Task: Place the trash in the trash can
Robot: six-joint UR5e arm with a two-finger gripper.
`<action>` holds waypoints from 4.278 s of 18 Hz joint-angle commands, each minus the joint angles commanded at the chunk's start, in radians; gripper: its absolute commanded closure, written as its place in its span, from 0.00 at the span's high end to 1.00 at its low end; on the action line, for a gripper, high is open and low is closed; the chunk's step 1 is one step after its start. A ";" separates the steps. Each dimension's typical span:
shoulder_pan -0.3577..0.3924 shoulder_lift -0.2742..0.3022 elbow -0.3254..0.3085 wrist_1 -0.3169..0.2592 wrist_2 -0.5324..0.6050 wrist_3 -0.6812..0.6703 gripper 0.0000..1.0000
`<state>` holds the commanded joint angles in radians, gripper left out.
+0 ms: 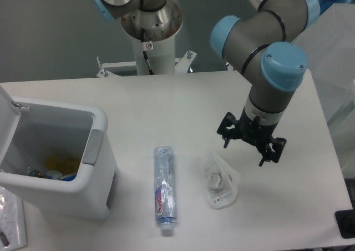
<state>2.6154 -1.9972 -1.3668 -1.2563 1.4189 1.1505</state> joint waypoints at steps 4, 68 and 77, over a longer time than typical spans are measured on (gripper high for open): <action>0.000 0.000 -0.003 0.006 -0.006 -0.008 1.00; -0.043 -0.020 -0.244 0.476 -0.273 -0.391 0.00; -0.049 0.096 -0.186 0.476 -0.471 -0.436 0.00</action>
<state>2.5664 -1.9009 -1.5524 -0.7808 0.9483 0.7149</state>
